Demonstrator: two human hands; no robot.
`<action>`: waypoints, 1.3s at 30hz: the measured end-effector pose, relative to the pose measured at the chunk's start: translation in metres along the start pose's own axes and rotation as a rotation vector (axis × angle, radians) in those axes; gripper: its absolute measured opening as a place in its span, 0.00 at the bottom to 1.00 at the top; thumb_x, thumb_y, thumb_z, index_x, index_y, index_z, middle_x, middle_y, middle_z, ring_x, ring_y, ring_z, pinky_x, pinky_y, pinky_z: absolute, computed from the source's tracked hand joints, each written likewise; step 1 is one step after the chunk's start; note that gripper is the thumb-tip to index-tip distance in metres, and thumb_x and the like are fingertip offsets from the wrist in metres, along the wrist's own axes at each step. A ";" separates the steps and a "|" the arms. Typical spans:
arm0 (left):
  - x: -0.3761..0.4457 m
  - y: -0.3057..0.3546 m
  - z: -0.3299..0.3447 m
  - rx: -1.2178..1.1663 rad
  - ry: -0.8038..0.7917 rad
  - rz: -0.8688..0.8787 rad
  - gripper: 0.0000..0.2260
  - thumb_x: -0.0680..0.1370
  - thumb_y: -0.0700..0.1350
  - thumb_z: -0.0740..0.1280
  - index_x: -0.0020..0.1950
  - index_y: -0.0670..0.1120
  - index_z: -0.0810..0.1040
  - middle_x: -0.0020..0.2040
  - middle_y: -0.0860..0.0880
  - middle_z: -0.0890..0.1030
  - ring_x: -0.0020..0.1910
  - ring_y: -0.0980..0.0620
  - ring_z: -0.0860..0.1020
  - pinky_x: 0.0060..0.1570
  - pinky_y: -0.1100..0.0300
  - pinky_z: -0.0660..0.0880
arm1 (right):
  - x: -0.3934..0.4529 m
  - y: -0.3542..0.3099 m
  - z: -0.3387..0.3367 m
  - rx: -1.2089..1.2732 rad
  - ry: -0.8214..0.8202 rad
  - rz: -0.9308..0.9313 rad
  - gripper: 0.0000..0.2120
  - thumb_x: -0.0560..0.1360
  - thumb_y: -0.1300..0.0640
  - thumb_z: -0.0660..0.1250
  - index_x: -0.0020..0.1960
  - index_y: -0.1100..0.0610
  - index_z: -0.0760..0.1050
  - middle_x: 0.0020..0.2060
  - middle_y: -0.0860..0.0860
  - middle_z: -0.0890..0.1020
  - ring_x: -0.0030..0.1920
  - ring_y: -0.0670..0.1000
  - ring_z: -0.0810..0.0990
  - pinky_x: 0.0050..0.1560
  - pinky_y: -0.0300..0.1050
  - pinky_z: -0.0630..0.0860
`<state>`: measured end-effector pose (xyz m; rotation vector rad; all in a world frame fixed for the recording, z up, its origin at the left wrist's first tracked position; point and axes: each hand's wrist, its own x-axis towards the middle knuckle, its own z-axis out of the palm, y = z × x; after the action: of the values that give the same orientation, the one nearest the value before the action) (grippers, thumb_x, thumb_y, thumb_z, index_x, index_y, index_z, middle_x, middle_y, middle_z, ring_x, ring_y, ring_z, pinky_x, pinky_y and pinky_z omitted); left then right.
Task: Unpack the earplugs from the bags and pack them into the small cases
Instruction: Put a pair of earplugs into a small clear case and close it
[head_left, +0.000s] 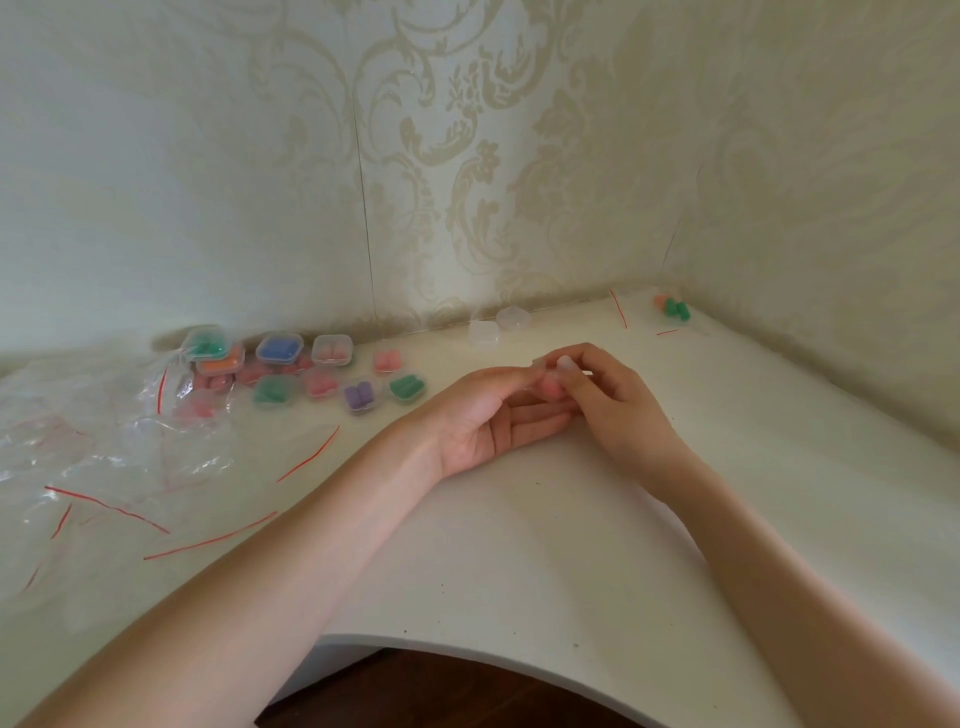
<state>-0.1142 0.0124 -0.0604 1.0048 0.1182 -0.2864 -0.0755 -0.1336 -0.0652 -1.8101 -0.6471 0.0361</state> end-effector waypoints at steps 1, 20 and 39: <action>0.001 0.000 0.000 -0.009 0.015 0.002 0.14 0.79 0.43 0.63 0.61 0.36 0.75 0.56 0.38 0.80 0.51 0.47 0.82 0.51 0.57 0.80 | 0.000 -0.001 0.000 0.000 -0.018 -0.004 0.09 0.80 0.57 0.60 0.50 0.50 0.78 0.45 0.46 0.84 0.50 0.48 0.82 0.56 0.46 0.76; 0.000 0.000 0.003 0.173 -0.112 -0.071 0.06 0.78 0.34 0.59 0.46 0.38 0.75 0.43 0.44 0.79 0.39 0.51 0.81 0.50 0.55 0.80 | 0.000 -0.002 -0.002 0.001 0.195 0.052 0.09 0.78 0.53 0.64 0.44 0.57 0.79 0.41 0.54 0.82 0.36 0.48 0.77 0.30 0.30 0.72; 0.003 0.000 0.001 0.323 0.334 0.423 0.07 0.78 0.32 0.62 0.50 0.42 0.71 0.46 0.41 0.80 0.45 0.47 0.82 0.48 0.59 0.80 | -0.002 0.002 -0.004 -0.133 0.234 -0.031 0.13 0.82 0.50 0.55 0.53 0.46 0.79 0.49 0.41 0.80 0.50 0.44 0.78 0.51 0.40 0.72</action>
<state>-0.1117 0.0114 -0.0609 1.3636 0.1612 0.2607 -0.0747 -0.1384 -0.0657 -1.8963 -0.5196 -0.2416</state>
